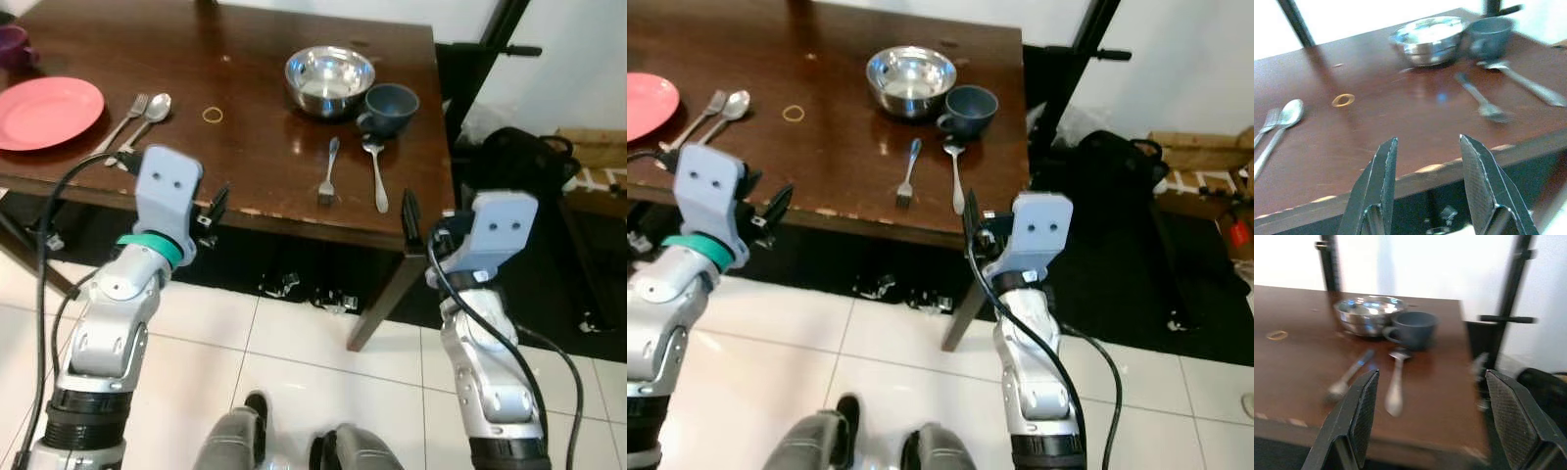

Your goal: Setting the table

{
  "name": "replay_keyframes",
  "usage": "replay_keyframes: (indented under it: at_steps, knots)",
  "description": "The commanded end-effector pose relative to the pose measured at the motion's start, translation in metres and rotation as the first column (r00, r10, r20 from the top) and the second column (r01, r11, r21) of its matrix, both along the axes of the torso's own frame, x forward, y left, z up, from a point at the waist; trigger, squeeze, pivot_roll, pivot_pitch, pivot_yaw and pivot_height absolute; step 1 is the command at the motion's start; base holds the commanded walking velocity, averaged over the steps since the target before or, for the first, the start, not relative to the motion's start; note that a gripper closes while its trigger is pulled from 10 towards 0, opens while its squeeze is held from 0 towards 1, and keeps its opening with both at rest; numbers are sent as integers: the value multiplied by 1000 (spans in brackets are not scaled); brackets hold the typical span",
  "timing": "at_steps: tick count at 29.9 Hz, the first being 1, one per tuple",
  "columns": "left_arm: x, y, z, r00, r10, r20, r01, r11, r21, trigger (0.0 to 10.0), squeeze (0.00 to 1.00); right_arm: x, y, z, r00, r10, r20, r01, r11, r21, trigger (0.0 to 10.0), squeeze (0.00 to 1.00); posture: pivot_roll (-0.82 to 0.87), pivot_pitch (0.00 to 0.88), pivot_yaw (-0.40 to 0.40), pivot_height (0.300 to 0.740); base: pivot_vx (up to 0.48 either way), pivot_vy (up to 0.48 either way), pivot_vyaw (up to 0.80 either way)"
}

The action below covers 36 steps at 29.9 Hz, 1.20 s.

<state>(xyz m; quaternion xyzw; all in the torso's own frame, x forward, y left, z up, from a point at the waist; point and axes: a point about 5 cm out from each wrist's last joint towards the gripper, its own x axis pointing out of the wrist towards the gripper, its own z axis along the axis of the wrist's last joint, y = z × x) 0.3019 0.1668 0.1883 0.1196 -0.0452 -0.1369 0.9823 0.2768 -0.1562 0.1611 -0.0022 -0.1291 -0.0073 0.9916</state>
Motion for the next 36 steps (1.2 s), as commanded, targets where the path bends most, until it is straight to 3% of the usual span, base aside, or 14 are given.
replay_keyframes:
  at_steps: [1,36]
  knots:
    - [-1,1,-4,1000,7,-12,-7,1000,9,10000,0,-2,-1,-4,1000,-8,-14,8,1000,3,10000,0,60,30,-1,740,-435,0,0]
    - [1,-3,-5,1000,-8,-10,8,1000,9,10000,0,1,-9,-4,998,-34,-44,35,999,33,10000,0,45,34,-1,740,-435,0,0]
